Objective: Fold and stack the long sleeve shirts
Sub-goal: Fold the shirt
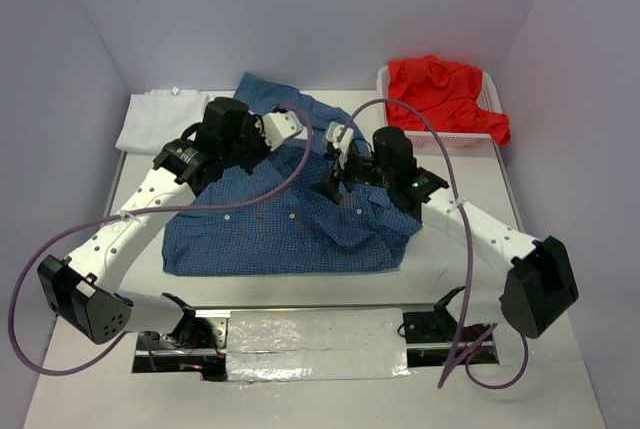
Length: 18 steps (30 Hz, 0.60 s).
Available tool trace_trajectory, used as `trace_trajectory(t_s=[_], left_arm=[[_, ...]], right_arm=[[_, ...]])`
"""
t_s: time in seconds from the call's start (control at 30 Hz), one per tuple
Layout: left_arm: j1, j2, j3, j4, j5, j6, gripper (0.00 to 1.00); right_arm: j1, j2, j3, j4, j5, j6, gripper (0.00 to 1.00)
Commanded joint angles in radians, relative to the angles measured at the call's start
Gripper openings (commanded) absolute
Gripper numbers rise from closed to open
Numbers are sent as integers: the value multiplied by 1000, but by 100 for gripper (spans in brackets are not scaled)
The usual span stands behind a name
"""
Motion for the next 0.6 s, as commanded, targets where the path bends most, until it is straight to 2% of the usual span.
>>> trace_trajectory(t_s=[0.0,0.03,0.07,0.1,0.13,0.17,0.2,0.33,0.57], left_arm=[[-5,-17,30,64,-24,38,0],[-5,-18,34,71,-37,41,0],[-5,-18,36,77,-37,42,0],[-5,-18,41,90,-37,42,0],[-5,-15,47,98,-69,45,0],[-4,-14,51,107,-83,47,0],[-4,-12,53,121,-100,45,0],[-2,9,64,178,-158,41,0],[7,29,38,210,-161,36,0]], right_arm=[[-28,66,40,54,-45,-24,85],[-38,105,56,40,-75,-33,77],[-48,124,105,-10,-85,-40,65],[-64,141,131,-26,-86,-37,42],[-71,164,178,-78,-91,-31,33],[-82,170,195,-95,-106,-27,14],[-110,175,208,-101,-126,-23,0],[-174,123,191,-29,-91,90,0],[-176,-66,30,104,239,158,0]])
